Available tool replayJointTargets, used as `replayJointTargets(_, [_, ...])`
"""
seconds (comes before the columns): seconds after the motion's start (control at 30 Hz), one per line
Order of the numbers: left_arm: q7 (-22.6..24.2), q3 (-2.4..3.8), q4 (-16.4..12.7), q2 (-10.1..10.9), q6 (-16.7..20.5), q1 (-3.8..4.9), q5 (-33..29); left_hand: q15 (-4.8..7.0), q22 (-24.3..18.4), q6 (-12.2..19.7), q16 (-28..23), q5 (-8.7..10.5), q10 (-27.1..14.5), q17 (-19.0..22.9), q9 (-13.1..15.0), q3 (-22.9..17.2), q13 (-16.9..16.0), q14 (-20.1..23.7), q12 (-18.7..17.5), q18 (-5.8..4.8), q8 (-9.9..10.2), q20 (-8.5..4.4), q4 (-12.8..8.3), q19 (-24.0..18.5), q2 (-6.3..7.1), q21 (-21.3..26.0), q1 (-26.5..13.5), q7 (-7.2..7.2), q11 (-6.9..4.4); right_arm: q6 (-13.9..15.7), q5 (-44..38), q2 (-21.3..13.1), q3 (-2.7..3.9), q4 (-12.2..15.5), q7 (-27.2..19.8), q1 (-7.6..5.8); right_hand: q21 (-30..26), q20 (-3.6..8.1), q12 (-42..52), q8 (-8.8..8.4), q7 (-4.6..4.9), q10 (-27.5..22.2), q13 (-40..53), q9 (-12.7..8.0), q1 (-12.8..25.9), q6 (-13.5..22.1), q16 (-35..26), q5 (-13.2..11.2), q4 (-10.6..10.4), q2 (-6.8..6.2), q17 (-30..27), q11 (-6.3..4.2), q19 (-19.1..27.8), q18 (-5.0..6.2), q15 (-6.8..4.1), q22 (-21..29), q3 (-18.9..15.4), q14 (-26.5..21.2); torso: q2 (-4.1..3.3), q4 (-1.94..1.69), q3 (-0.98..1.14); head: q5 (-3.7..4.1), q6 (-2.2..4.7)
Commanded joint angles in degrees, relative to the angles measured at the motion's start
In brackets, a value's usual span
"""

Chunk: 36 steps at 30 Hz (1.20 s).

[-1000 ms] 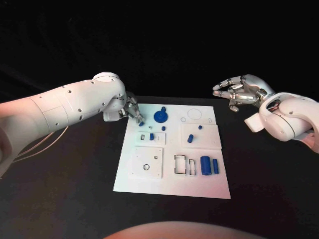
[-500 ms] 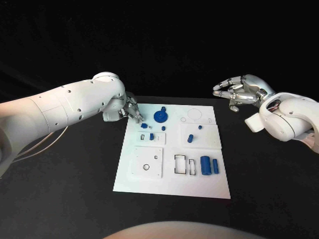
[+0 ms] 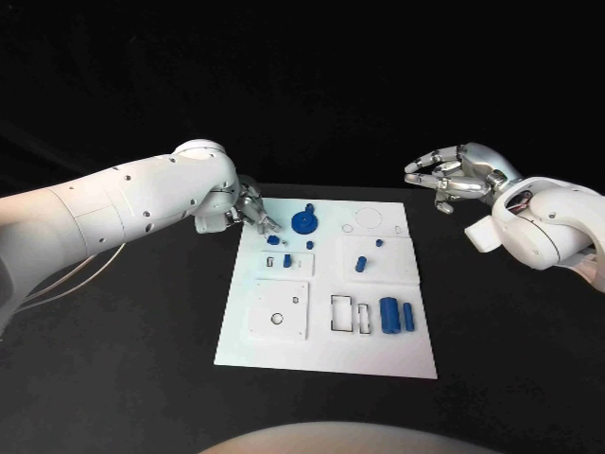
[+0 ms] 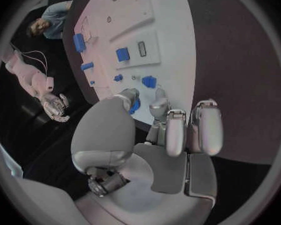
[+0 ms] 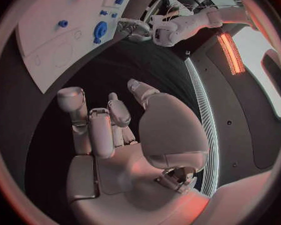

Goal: Assemble the parts on the task board

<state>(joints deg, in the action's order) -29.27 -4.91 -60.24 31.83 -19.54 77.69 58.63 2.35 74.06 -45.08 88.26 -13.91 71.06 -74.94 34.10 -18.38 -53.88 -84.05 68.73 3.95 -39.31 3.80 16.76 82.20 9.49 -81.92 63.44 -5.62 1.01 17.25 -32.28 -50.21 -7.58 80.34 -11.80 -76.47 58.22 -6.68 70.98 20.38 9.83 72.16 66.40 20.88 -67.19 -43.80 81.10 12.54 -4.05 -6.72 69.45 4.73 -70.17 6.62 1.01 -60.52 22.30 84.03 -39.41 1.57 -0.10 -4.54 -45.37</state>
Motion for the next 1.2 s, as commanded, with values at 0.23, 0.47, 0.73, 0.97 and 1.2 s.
replayJointTargets(0.23, [1.4, -0.2, -0.8, -0.7, 1.4, -0.03, 7.5, 0.76, 0.0, -1.7, 0.1, 1.86, 0.3, -12.4, 1.1, 2.6, -0.4, -5.1, 0.4, -0.44, -3.3, -0.6, 0.0, 0.0, -0.16, 0.2, -1.2, 1.09, -0.64, -0.9, -0.3, 0.1, -0.04, -0.1, -0.3, 0.17, -0.2, 0.16, -0.3, 0.34, -0.02, -0.2, -0.1, 0.1, -0.3, 0.3, -0.4, 0.3, -0.3, 0.02, -0.1, 0.08, 0.4, 1.06, -0.57, 0.1, -0.1, 1.0, -0.05, 0.01, 0.0, -0.23, 0.29])
replayJointTargets(0.47, [1.0, -0.53, 0.0, -1.5, -0.2, -0.1, 8.5, 1.4, 0.3, -2.0, 0.2, 1.57, 0.7, -12.6, 3.1, 3.4, -1.0, -5.2, 0.9, -0.5, -6.6, -1.19, -0.1, 0.1, -0.92, 0.0, 0.0, 1.95, -1.38, -0.9, -0.3, 0.1, -0.04, -0.1, -0.3, 0.24, -0.2, 0.16, -0.3, 0.34, -0.02, -0.2, -0.1, 0.1, -0.3, 0.3, -0.4, 0.3, -0.3, 0.02, -0.1, 0.08, 0.4, 1.06, -0.57, 0.1, -0.1, 1.0, -0.06, 0.06, -0.01, -0.34, 0.28])
replayJointTargets(0.73, [0.6, -0.79, 1.0, -2.5, -1.6, -0.43, 8.6, 1.56, 0.2, -1.9, 0.2, 1.43, 0.8, -12.6, 3.6, 3.4, -1.1, -5.2, 1.0, -0.5, -7.3, -1.34, -0.1, 0.1, -1.32, 0.1, 0.5, 2.15, -1.57, -0.9, -0.3, 0.1, -0.05, -0.1, -0.3, 0.27, -0.2, 0.16, -0.3, 0.34, -0.02, -0.2, -0.1, 0.1, -0.3, 0.3, -0.4, 0.3, -0.3, 0.02, -0.1, 0.08, 0.4, 1.06, -0.57, 0.1, -0.1, 1.0, -0.11, 0.1, -0.01, -0.25, 0.17])
replayJointTargets(0.97, [0.5, -0.94, 1.3, -3.2, -2.1, -0.79, 8.2, 1.6, 0.3, -1.9, 0.2, 1.42, 0.9, -12.7, 3.7, 3.4, -1.4, -5.2, 1.2, -0.51, -7.4, -1.37, -0.1, 0.2, -1.44, 0.0, 0.6, 2.2, -1.61, -0.8, -0.3, 0.1, -0.05, 0.0, -0.3, 0.28, -0.2, 0.16, -0.3, 0.34, -0.02, -0.2, -0.1, 0.1, -0.3, 0.3, -0.4, 0.3, -0.3, 0.02, -0.1, 0.08, 0.4, 1.06, -0.57, 0.1, -0.1, 1.0, -0.15, 0.1, -0.04, -0.17, 0.07])
replayJointTargets(1.2, [0.2, -0.97, 1.4, -3.4, -2.4, -0.87, 7.9, 1.65, 0.4, -1.9, 0.3, 1.42, 1.0, -12.7, 3.9, 3.4, -1.5, -5.2, 1.3, -0.53, -7.7, -1.42, 0.0, 0.2, -1.7, 0.0, 0.6, 2.27, -1.67, -0.8, -0.3, 0.1, -0.05, 0.0, -0.3, 0.28, -0.2, 0.16, -0.3, 0.34, -0.02, -0.2, -0.1, 0.1, -0.3, 0.3, -0.4, 0.3, -0.3, 0.02, -0.1, 0.08, 0.4, 1.06, -0.57, 0.1, -0.1, 1.0, -0.08, -0.01, 0.0, -0.05, -0.04])
